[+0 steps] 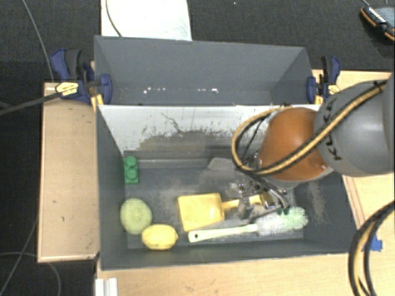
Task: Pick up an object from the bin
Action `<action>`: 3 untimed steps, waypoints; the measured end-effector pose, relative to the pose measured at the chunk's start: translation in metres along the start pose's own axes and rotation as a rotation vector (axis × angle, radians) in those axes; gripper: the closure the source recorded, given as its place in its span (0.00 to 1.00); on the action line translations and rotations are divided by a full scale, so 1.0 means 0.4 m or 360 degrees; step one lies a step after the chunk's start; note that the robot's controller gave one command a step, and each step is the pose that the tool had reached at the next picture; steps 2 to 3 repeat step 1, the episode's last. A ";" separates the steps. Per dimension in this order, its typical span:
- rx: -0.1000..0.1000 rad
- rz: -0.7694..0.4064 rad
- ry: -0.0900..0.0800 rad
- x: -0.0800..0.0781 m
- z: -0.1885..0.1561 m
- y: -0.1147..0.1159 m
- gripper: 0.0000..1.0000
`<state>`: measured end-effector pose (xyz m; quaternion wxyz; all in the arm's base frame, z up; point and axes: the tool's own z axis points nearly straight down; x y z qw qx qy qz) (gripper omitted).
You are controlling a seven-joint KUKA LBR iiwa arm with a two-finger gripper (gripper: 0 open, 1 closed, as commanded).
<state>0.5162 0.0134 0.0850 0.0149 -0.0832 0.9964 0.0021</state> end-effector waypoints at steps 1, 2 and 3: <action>0.0001 -0.0052 0.0000 -0.003 -0.261 0.002 1.00; 0.0001 -0.0052 0.0000 -0.003 -0.261 0.002 1.00; 0.0001 -0.0052 0.0000 -0.003 -0.261 0.002 1.00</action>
Offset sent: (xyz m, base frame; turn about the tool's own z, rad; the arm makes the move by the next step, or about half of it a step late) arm -0.0085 -0.0005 0.0085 0.0062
